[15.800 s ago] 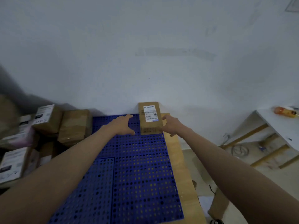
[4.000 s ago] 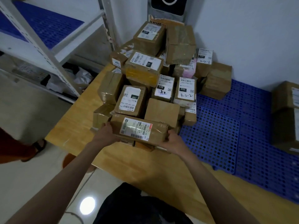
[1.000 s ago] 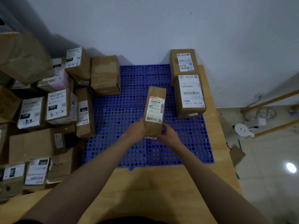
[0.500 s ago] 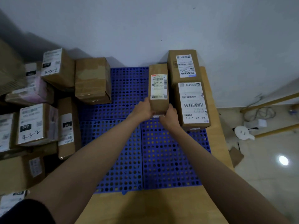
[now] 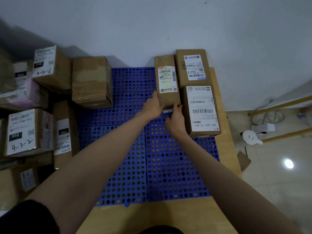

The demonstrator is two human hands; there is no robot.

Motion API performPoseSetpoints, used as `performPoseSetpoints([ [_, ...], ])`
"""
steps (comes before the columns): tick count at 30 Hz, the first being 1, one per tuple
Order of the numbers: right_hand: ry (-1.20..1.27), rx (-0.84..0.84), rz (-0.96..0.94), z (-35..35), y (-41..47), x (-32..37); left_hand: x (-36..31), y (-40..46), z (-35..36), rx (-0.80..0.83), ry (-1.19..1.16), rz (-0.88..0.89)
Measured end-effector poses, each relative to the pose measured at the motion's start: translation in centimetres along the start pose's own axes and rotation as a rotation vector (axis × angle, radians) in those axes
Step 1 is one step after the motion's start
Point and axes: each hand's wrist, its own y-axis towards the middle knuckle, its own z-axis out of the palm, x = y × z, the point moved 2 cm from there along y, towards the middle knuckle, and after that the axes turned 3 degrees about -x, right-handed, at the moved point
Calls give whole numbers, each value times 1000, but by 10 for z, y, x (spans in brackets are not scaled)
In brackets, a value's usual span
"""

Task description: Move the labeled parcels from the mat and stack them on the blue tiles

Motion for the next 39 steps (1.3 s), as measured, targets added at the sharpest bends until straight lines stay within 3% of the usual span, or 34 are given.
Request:
performPoseSetpoints([
  [5,-59,48,-12,-11,-4,3,8,-17,-5,44,45,16],
  [12,-147,208,-61,-22,-37,20,35,-66,-32,137,340,3],
  [21,-282,395,-297,-13,-111,45,101,-185,-71,189,399,-73],
  [39,-446,605,-472,78,-237,115,212,-365,-135,-58,235,-208],
])
